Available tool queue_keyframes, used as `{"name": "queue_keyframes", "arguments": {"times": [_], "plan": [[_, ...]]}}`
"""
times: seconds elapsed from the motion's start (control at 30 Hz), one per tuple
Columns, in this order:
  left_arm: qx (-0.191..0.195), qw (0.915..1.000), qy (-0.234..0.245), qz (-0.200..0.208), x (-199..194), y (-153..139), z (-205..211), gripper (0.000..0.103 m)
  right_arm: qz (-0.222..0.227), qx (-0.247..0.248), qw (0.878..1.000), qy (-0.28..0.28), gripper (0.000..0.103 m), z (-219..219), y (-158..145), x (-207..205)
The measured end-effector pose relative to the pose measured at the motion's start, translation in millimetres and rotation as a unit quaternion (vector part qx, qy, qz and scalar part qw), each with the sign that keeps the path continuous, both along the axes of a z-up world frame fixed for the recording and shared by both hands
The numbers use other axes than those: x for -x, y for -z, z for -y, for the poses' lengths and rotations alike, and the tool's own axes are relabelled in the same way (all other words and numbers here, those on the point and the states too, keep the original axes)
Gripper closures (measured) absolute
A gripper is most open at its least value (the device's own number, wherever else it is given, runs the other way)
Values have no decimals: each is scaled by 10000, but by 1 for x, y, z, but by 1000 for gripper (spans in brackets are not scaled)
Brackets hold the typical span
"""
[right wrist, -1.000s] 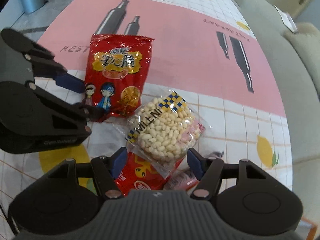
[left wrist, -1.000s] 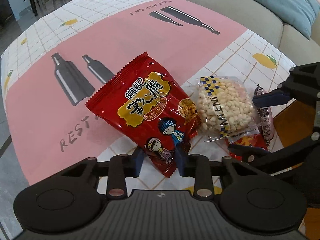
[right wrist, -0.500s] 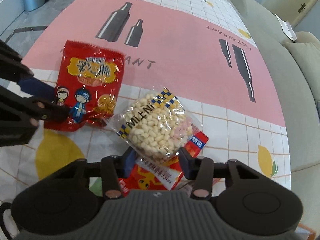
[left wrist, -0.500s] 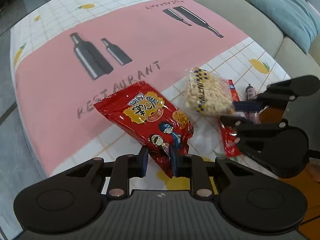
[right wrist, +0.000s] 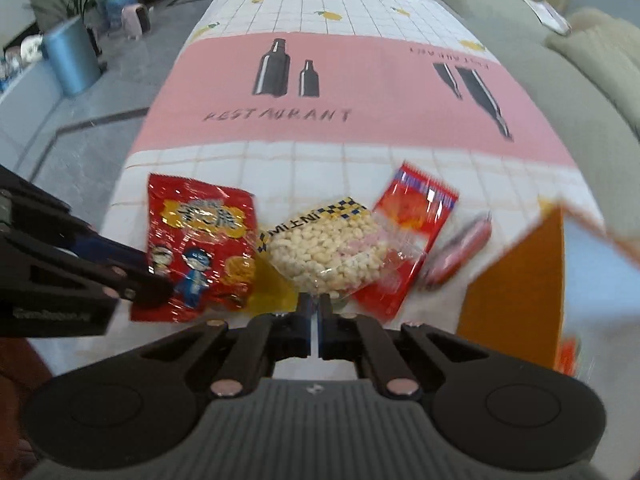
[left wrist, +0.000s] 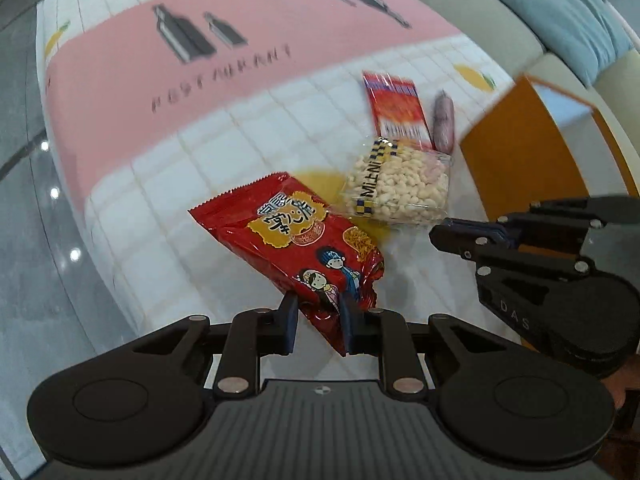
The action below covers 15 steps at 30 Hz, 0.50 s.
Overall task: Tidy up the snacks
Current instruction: 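Grasp the clear MILENI puff bag with the right gripper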
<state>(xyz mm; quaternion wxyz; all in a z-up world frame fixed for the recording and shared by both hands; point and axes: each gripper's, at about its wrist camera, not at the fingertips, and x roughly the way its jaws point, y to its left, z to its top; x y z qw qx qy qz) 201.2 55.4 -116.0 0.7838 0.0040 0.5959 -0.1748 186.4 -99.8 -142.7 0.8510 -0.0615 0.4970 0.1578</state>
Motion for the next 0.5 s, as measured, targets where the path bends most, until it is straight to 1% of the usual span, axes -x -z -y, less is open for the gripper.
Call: {"name": "queue_keyframes", "arguments": {"times": [0.07,0.17,0.23,0.4,0.47,0.5], "plan": [[16,9999,-56,-115,14,3,-4,79,-120,-194,9995,212,103,2,2,20],[92,9997,-153,-180,35,6,-9,79,-217,-458,9976,472,103,4,5,46],[143,9994,-216,-235,45,10,-10,79,-278,-614,9961,565,103,4,10,60],[-152,9993,-268,-192,56,18,-6,78,-341,-599,9962,523,103,1,26,84],[-170,9988,-378,-260,59,22,-11,72,-295,-591,9964,537,102,4,28,88],[-183,9984,-448,-279,61,23,-13,63,-258,-589,9965,534,100,5,28,90]]}}
